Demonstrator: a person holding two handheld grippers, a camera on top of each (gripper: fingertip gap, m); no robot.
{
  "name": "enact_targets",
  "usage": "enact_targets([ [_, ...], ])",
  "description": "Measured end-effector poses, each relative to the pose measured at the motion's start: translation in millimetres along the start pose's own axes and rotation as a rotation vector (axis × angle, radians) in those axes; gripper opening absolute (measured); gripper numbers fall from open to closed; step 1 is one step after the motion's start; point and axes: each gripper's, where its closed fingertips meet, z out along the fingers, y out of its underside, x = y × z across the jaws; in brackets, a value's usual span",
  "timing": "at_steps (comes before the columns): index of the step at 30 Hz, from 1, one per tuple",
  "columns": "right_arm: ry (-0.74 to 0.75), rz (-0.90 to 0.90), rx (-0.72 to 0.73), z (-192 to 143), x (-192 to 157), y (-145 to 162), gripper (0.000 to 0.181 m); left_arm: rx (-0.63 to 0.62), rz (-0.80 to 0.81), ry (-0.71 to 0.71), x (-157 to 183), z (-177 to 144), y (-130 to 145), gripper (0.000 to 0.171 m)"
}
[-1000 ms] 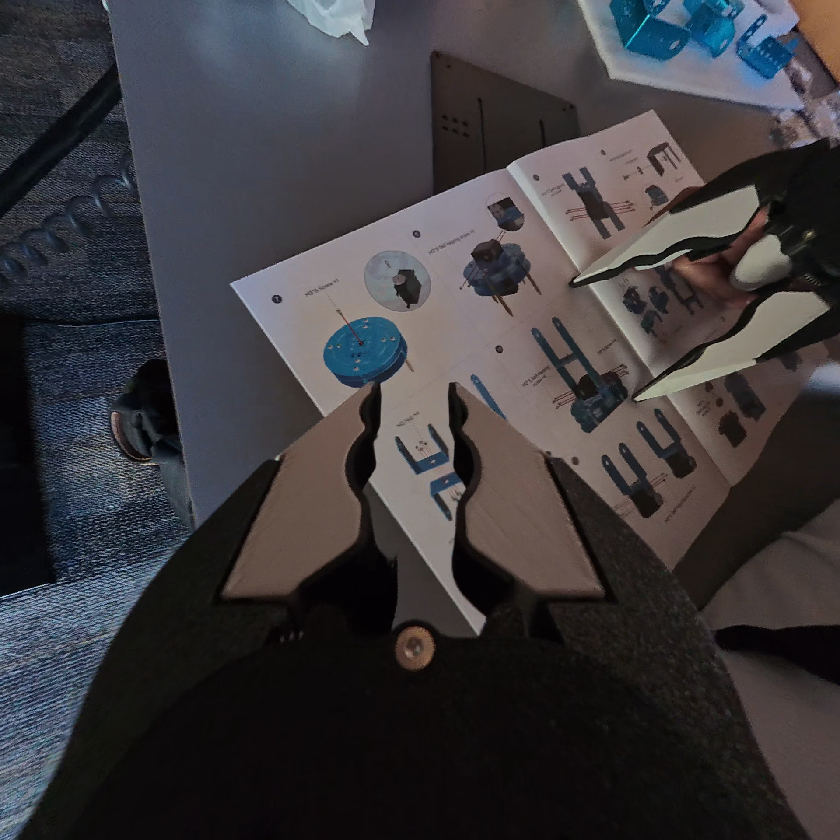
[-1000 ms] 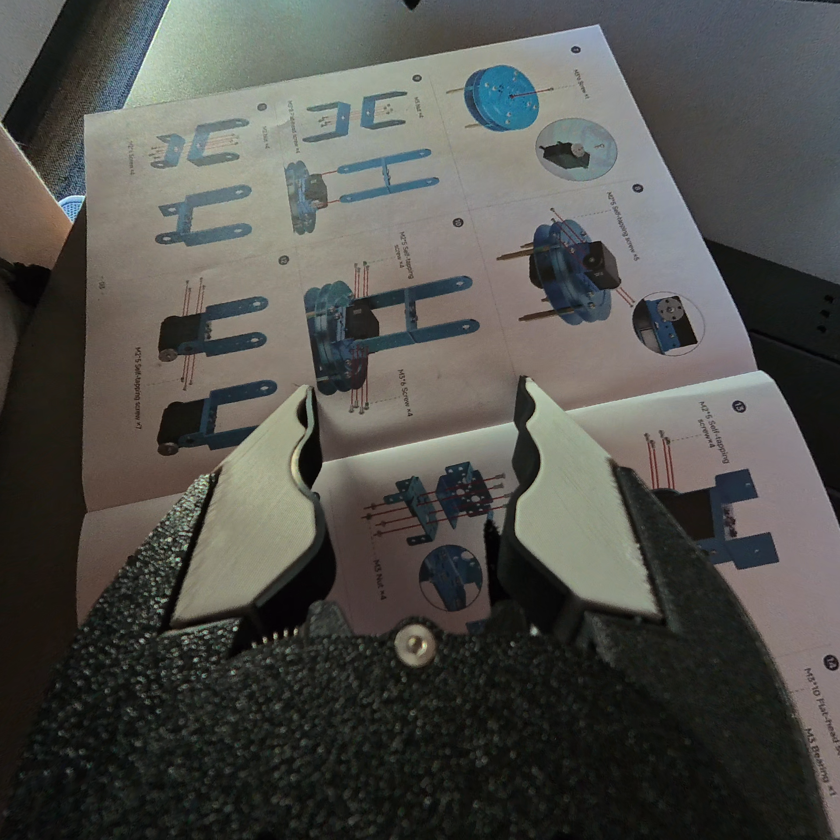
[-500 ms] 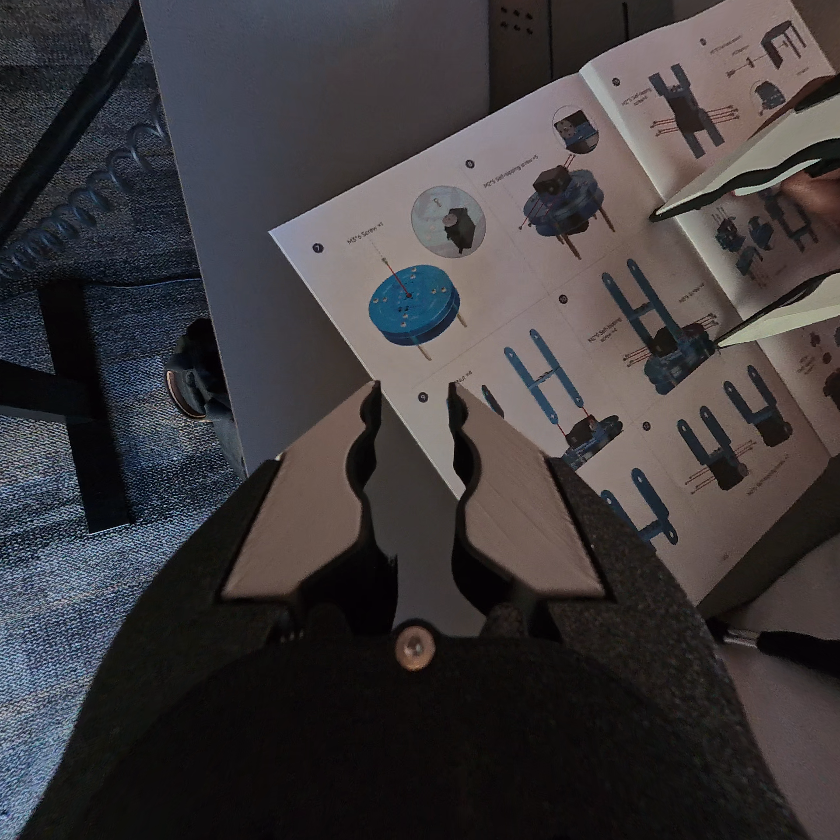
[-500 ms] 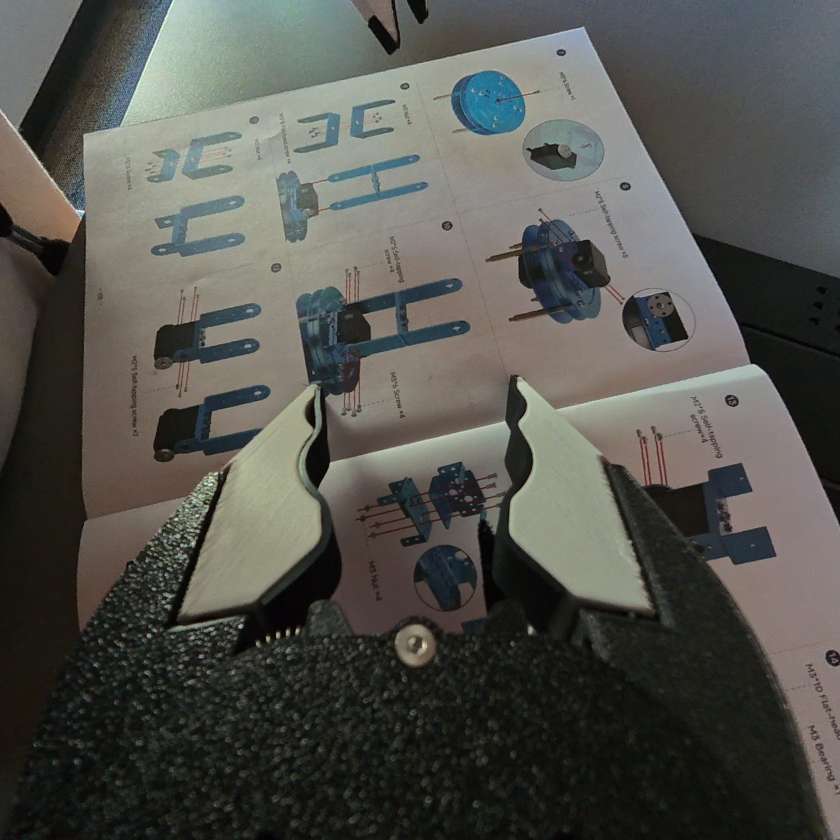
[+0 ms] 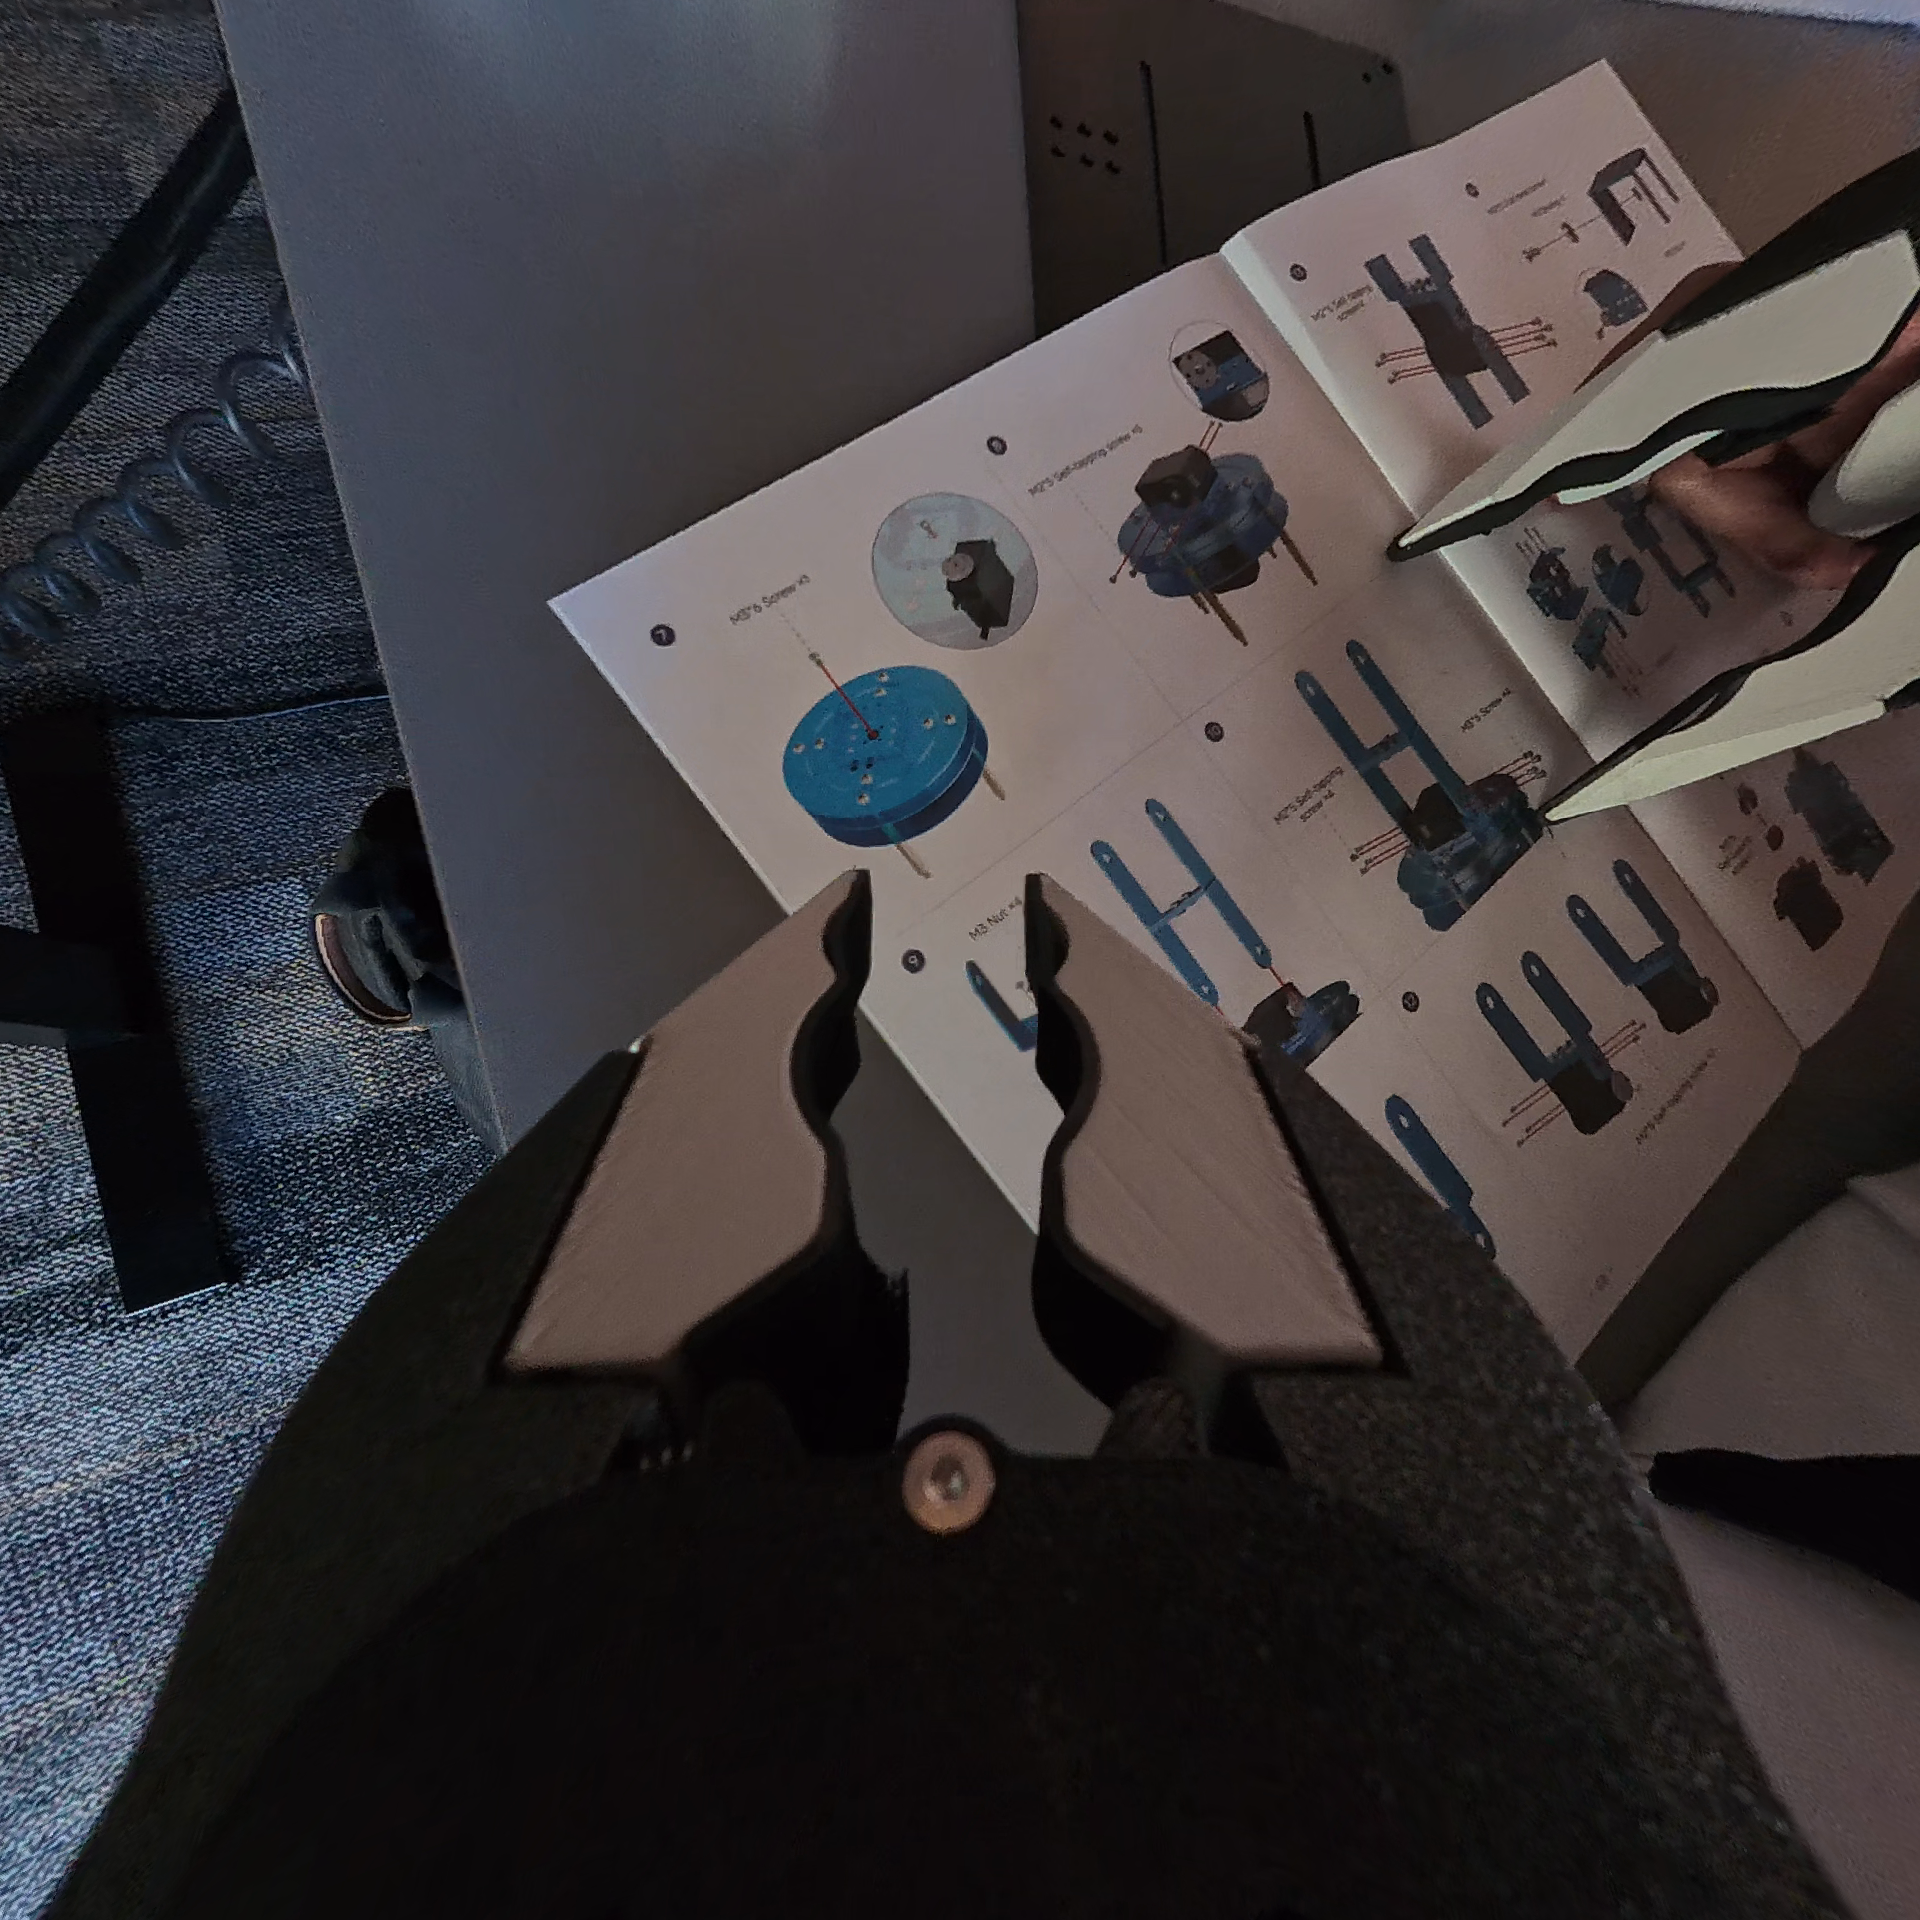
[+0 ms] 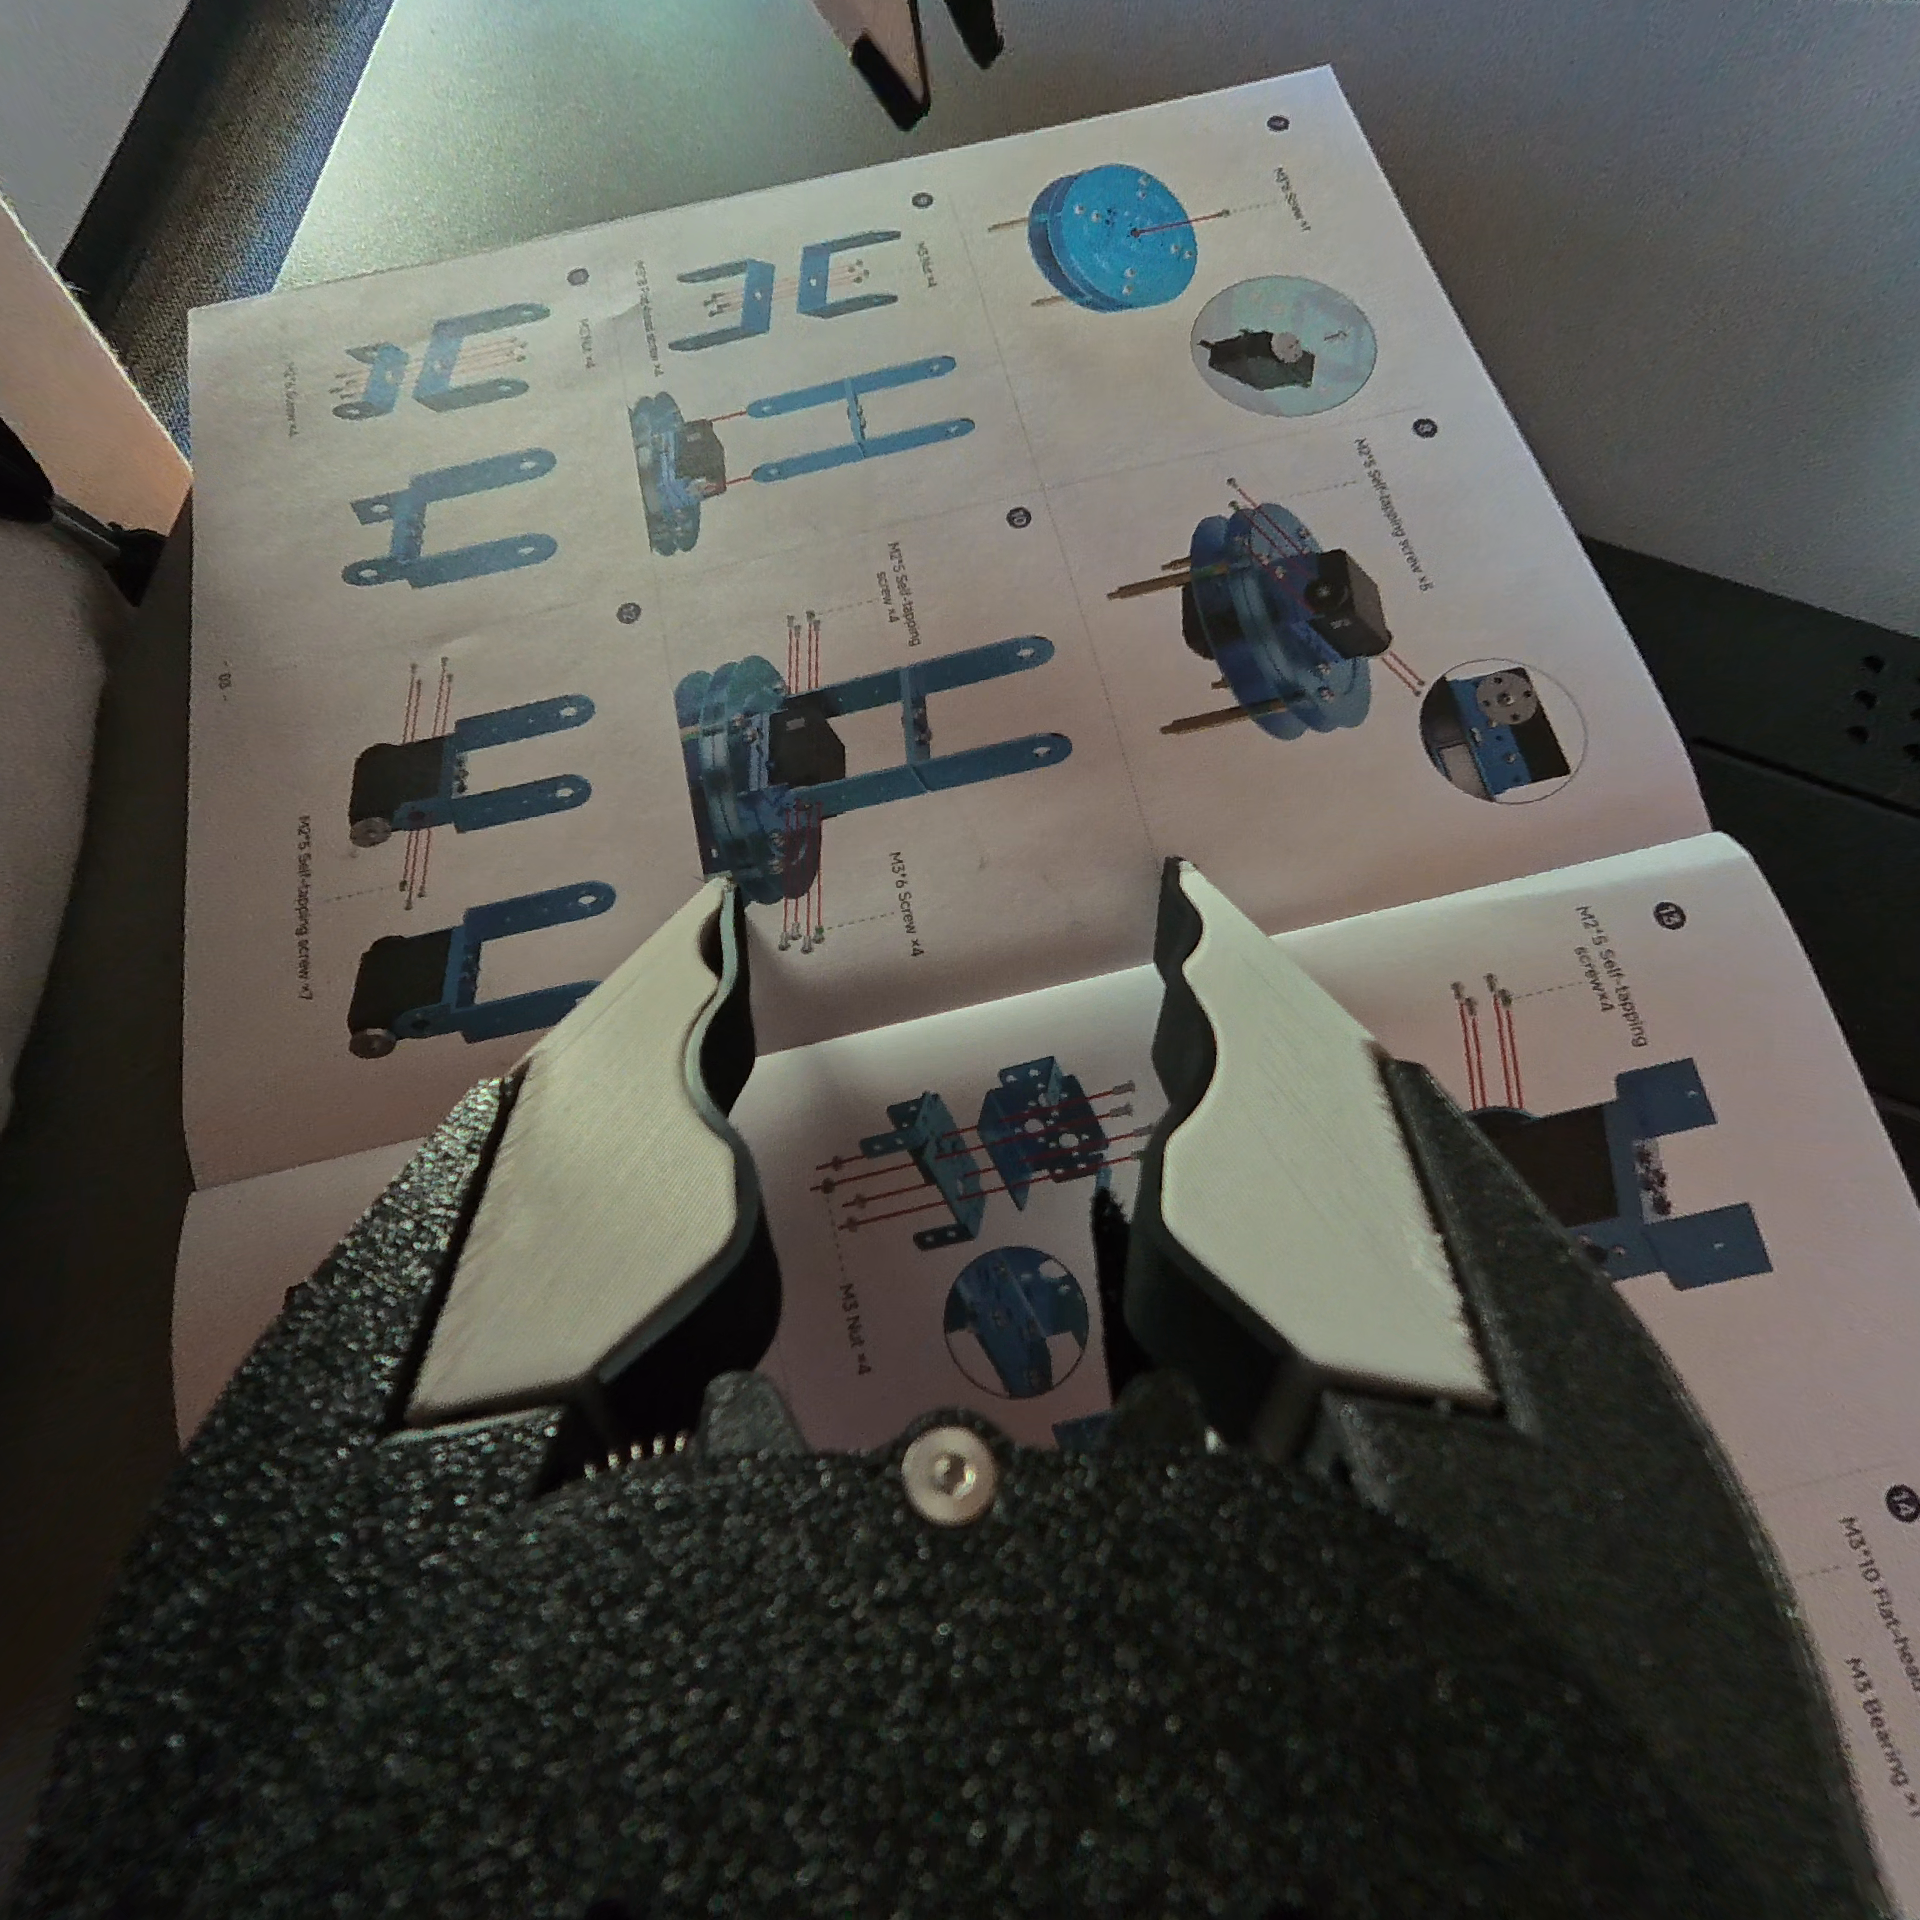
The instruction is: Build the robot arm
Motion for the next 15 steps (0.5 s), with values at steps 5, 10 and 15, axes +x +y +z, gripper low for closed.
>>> enact_targets([
  [5, -0.001, 0.002, 0.001, -0.1, 0.2, 0.2, 0.078, -0.003, 0.006, -0.003, 2.7, 2.4, -0.1, 0.029],
  [10, -0.002, 0.006, 0.003, -0.1, 1.0, 0.4, 0.077, 0.000, 0.005, -0.007, 1.8, 2.2, -2.5, 0.029],
  [15, 0.000, 0.007, 0.003, -0.1, 1.8, 0.6, 0.077, -0.008, 0.008, -0.017, -0.5, 1.2, -1.2, 0.029],
])
